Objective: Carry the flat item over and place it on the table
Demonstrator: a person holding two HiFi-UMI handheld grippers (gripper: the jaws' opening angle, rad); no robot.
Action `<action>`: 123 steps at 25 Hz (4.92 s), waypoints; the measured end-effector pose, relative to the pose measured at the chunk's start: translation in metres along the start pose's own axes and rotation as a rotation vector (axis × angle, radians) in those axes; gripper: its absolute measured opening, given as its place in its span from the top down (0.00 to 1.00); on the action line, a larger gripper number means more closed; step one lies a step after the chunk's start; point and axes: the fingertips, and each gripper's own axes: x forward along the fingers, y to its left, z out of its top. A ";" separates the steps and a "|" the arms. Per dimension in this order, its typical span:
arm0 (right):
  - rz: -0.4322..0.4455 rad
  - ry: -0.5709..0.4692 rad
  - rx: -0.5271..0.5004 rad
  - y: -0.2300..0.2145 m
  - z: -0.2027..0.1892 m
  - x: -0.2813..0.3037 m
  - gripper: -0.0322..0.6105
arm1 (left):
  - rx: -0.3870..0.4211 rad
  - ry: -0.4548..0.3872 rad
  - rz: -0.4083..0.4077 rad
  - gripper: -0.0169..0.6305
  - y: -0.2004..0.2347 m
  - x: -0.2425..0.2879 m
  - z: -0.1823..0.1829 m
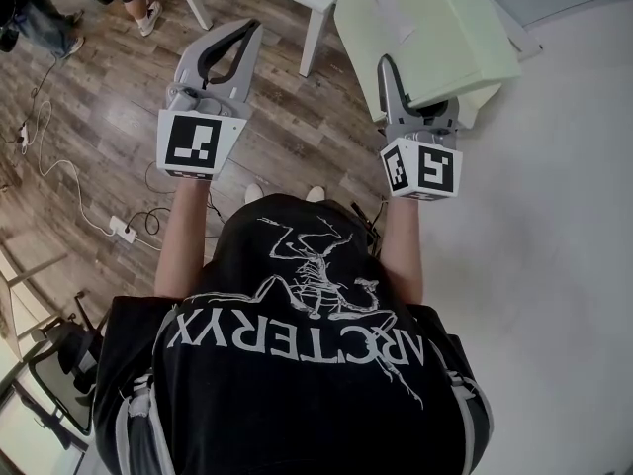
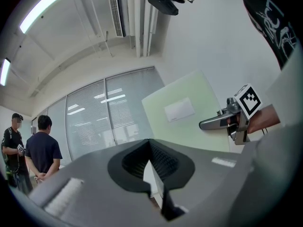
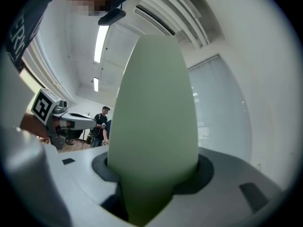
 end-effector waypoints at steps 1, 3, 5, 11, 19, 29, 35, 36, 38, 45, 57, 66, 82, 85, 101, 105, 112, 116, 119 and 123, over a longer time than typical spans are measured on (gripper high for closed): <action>0.003 0.001 0.001 -0.004 -0.002 0.001 0.56 | -0.001 0.005 0.006 0.98 0.000 0.004 -0.002; 0.013 0.005 -0.002 -0.012 -0.003 0.003 0.56 | -0.004 0.016 0.024 0.98 0.002 0.009 -0.003; 0.020 0.011 -0.007 -0.025 -0.004 0.005 0.56 | -0.016 0.024 0.046 0.98 0.002 0.015 -0.004; 0.048 0.030 0.001 -0.069 -0.017 0.021 0.56 | -0.032 0.063 0.099 0.98 -0.003 0.043 -0.013; 0.073 0.037 0.065 -0.086 -0.043 0.106 0.56 | -0.040 0.109 0.118 0.98 0.046 0.099 -0.056; -0.001 0.080 -0.012 -0.087 -0.074 0.305 0.56 | -0.052 0.119 0.035 0.98 0.196 0.240 -0.130; -0.041 0.101 -0.067 -0.093 -0.065 0.382 0.56 | -0.064 0.098 0.003 0.98 0.262 0.298 -0.138; -0.042 0.103 -0.075 -0.095 -0.061 0.390 0.56 | -0.063 0.097 -0.003 0.98 0.266 0.305 -0.136; -0.046 0.097 -0.078 -0.102 -0.057 0.406 0.56 | -0.064 0.098 -0.018 0.98 0.270 0.318 -0.135; -0.027 0.095 -0.050 -0.130 -0.087 0.437 0.56 | -0.084 0.132 0.007 0.98 0.261 0.355 -0.146; -0.042 0.179 0.048 -0.172 -0.192 0.460 0.56 | -0.110 0.203 0.057 0.98 0.235 0.385 -0.155; -0.142 0.278 0.106 -0.175 -0.292 0.491 0.56 | -0.134 0.212 0.083 0.97 0.246 0.390 -0.162; -0.023 0.468 0.013 -0.153 -0.363 0.499 0.46 | -0.107 0.220 0.051 0.98 0.249 0.371 -0.164; -0.021 0.473 0.022 -0.153 -0.357 0.492 0.46 | -0.109 0.212 0.050 0.97 0.249 0.373 -0.161; 0.086 0.221 0.085 -0.165 -0.166 0.404 0.45 | -0.092 0.161 0.047 0.97 0.239 0.375 -0.152; 0.101 0.137 0.029 -0.170 -0.112 0.419 0.48 | -0.104 0.133 0.061 0.98 0.240 0.375 -0.145; 0.103 0.030 0.010 -0.170 -0.061 0.447 0.90 | -0.089 0.090 0.063 0.97 0.242 0.381 -0.127; 0.127 -0.002 0.013 -0.157 -0.048 0.461 0.91 | -0.078 0.069 0.037 0.98 0.233 0.382 -0.114; 0.134 -0.008 -0.005 -0.151 -0.045 0.467 0.92 | -0.078 0.043 0.006 0.98 0.228 0.385 -0.105; 0.131 -0.004 -0.062 -0.146 -0.042 0.462 0.93 | -0.083 0.015 -0.067 0.98 0.217 0.386 -0.095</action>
